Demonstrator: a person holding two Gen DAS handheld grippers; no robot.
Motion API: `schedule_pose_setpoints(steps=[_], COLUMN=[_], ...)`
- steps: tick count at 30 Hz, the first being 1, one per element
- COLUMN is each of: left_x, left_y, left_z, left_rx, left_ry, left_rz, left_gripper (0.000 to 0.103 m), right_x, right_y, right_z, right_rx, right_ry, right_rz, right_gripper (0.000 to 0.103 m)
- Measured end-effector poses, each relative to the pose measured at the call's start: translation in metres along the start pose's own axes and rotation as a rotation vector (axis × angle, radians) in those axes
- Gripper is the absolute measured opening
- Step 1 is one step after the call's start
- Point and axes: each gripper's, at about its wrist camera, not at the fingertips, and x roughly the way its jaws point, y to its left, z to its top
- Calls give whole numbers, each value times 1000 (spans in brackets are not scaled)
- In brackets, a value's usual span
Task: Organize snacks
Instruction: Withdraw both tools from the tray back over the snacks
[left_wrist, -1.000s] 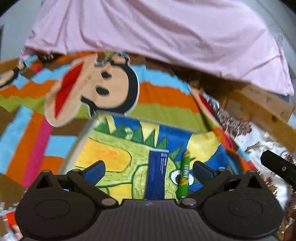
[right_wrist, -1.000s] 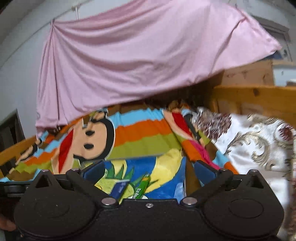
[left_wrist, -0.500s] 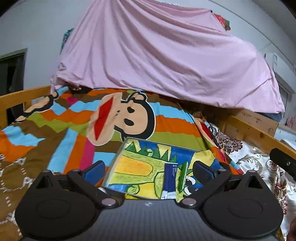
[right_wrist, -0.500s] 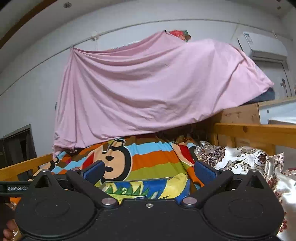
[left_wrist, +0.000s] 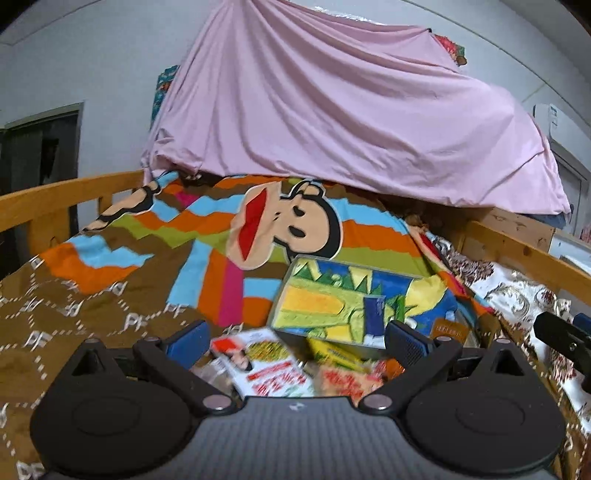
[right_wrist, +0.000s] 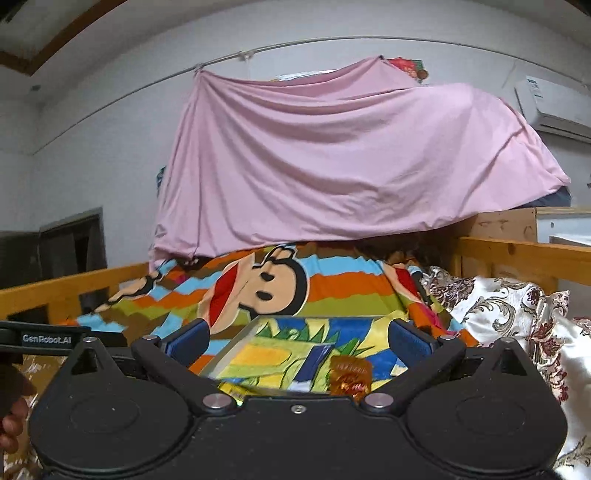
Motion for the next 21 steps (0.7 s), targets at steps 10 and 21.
schedule_pose_setpoints(steps=[10,21], left_x=[-16,1], left_y=[28,49], left_z=[-33,-48], left_rx=[-17,-24], left_ry=[88,194], left_rz=[41,57], left_gripper=[102,102], right_x=[-11,18], right_y=[28,38], right_z=[-21,-39], right_rx=[-80,-120], right_ry=[114,267], right_rz=[28,31], right_gripper=[102,102])
